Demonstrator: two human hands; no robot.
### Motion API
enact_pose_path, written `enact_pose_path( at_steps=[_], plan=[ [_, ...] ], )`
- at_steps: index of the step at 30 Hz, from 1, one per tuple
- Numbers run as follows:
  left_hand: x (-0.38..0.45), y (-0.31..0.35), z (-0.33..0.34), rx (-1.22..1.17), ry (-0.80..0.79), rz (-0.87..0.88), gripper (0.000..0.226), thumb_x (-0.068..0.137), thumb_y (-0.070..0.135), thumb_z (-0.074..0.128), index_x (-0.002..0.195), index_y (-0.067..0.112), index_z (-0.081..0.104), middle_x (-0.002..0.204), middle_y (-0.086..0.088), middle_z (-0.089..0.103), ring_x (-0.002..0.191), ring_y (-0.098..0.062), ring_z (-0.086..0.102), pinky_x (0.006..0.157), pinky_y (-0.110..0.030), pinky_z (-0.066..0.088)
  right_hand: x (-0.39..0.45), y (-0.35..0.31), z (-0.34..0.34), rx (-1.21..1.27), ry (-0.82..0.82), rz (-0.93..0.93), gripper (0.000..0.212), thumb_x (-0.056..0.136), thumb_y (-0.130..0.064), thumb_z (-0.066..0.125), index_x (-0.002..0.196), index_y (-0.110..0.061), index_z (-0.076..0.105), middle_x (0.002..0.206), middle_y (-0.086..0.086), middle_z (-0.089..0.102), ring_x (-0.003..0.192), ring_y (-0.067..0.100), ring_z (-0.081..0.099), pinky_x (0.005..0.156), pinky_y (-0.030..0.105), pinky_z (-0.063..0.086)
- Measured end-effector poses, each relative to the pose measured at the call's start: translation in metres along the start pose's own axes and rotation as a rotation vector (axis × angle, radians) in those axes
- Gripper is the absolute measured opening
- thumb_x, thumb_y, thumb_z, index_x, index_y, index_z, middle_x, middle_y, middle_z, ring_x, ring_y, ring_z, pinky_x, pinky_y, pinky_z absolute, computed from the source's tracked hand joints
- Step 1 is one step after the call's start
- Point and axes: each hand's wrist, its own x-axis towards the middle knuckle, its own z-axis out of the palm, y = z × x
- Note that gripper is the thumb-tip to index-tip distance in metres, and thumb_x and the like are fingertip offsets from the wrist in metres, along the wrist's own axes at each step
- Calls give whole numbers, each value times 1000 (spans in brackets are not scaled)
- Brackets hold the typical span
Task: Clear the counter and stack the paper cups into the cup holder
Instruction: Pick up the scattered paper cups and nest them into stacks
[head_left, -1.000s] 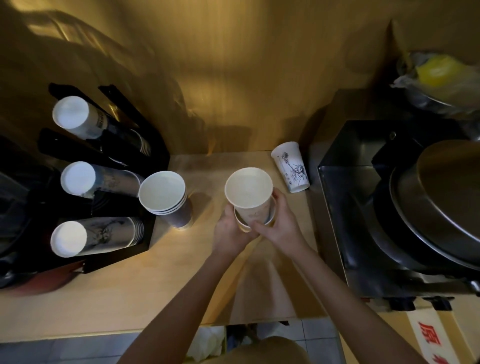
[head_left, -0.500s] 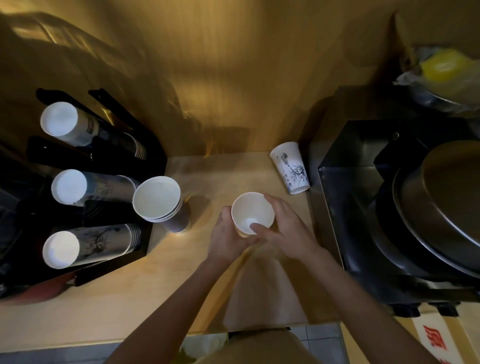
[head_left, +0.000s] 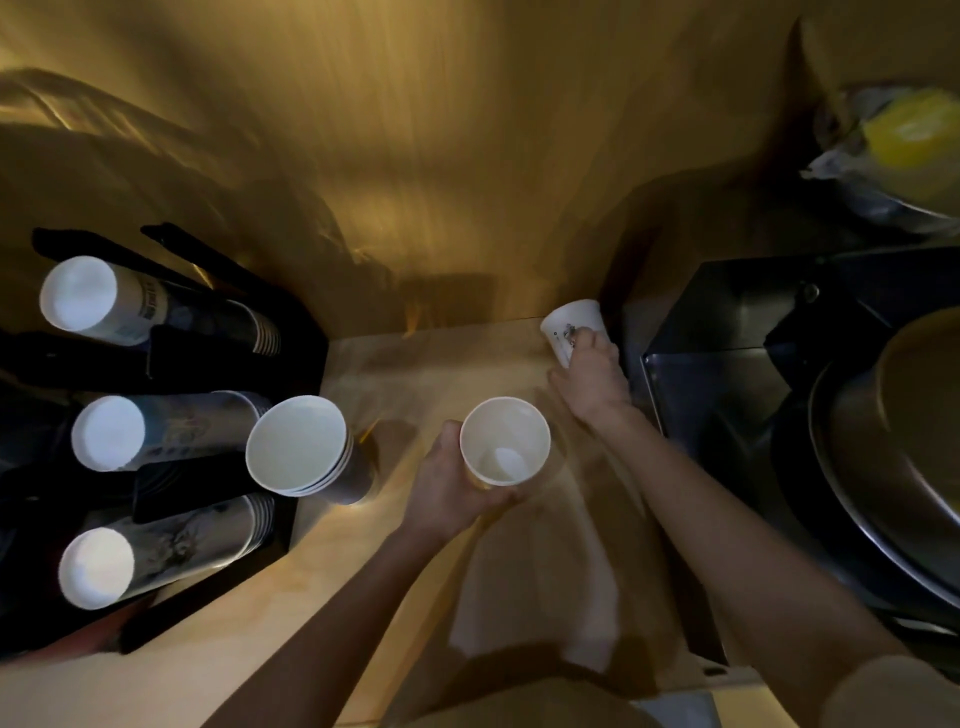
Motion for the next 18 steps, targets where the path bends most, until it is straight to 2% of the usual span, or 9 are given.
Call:
enact_pose_path(
  at_steps=[5, 11, 16, 18],
  plan=[
    [3, -4, 0, 7, -16, -25, 80, 49, 39, 87, 108, 13, 40, 115, -4, 57, 103, -20, 56, 74, -27, 42, 15, 10, 28, -90, 73, 115, 81, 76, -34, 67, 137, -4, 22, 141, 24, 31, 128, 39, 32, 105, 46, 34],
    [3, -7, 3, -17, -17, -37, 80, 48, 39, 87, 107, 13, 40, 115, -7, 58, 105, -22, 57, 79, -35, 48, 17, 19, 34, 1, 170, 184, 73, 74, -26, 69, 130, -6, 28, 131, 22, 42, 117, 39, 44, 95, 49, 42],
    [1, -8, 6, -92, 5, -23, 74, 48, 37, 85, 103, 17, 41, 110, -5, 58, 99, -17, 57, 76, -23, 42, 24, 14, 21, 223, 26, 438, 78, 65, -22, 79, 123, -6, 28, 127, 22, 48, 112, 43, 52, 87, 48, 47],
    [0, -7, 6, -99, 2, -21, 74, 49, 34, 87, 104, 16, 41, 110, -2, 57, 97, -12, 54, 77, -23, 42, 24, 13, 13, 351, -56, 467, 85, 58, -20, 82, 123, -5, 28, 128, 22, 48, 113, 41, 51, 87, 45, 47]
  ],
)
